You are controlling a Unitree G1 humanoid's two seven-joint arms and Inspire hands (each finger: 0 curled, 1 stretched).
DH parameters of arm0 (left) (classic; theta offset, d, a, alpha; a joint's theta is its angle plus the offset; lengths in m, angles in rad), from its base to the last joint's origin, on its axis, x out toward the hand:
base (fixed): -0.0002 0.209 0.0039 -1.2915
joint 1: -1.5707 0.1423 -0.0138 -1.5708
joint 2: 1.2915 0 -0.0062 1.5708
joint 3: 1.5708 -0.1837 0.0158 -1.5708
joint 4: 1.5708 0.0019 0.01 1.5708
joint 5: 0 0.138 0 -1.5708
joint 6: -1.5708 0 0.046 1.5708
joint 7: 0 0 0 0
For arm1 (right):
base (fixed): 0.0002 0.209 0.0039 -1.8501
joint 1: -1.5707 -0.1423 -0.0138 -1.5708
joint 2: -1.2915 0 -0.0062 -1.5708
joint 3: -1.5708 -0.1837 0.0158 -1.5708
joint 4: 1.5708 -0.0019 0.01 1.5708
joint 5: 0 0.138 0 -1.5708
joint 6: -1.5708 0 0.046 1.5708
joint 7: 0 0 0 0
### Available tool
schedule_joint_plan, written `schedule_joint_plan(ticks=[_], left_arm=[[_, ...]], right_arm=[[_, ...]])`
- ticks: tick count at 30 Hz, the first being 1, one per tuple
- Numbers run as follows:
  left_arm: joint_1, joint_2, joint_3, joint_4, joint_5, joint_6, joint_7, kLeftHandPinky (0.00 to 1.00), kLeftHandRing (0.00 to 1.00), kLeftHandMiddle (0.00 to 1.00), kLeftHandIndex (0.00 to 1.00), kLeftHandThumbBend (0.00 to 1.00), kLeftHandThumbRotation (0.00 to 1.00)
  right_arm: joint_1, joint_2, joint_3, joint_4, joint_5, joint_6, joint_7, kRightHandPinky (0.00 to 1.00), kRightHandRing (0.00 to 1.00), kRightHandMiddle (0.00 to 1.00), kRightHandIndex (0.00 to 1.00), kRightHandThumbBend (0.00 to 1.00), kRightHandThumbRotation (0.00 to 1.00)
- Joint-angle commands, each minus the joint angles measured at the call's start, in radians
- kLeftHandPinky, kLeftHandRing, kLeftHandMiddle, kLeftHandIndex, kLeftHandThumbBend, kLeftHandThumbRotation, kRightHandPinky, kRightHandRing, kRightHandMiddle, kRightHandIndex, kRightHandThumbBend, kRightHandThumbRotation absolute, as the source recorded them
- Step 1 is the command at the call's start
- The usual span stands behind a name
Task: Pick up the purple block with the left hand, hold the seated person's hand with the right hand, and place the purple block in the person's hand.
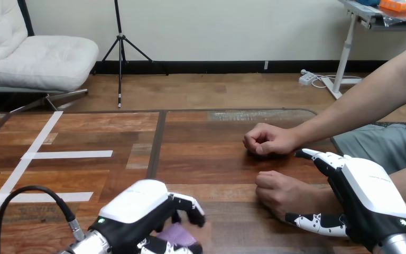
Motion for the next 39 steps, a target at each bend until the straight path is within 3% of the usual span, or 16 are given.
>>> schedule_joint_plan(ticks=[1,7,19,39], left_arm=[[-0.033,-0.003,0.011,0.013,0.043,0.02,0.063,0.19,0.24,0.32,0.42,0.33,0.32],[-0.04,-0.004,0.002,0.03,0.077,0.025,0.099,0.15,0.19,0.28,0.4,0.27,0.31],[-0.056,-0.006,-0.016,0.069,0.135,0.018,0.163,0.17,0.22,0.31,0.41,0.27,0.28],[-0.073,-0.003,-0.033,0.117,0.142,-0.011,0.216,0.18,0.23,0.31,0.42,0.28,0.32]], right_arm=[[-0.033,-0.011,-0.006,-0.067,0.006,-0.012,-0.002,0.94,0.9,0.86,0.85,0.7,0.22],[-0.032,-0.012,-0.005,-0.065,0.004,-0.014,-0.005,0.94,0.89,0.86,0.85,0.7,0.23],[-0.03,-0.013,-0.006,-0.067,0.002,-0.015,-0.008,0.93,0.89,0.85,0.84,0.7,0.23],[-0.026,-0.013,-0.007,-0.067,0.007,-0.014,-0.004,0.93,0.88,0.85,0.84,0.7,0.24]])
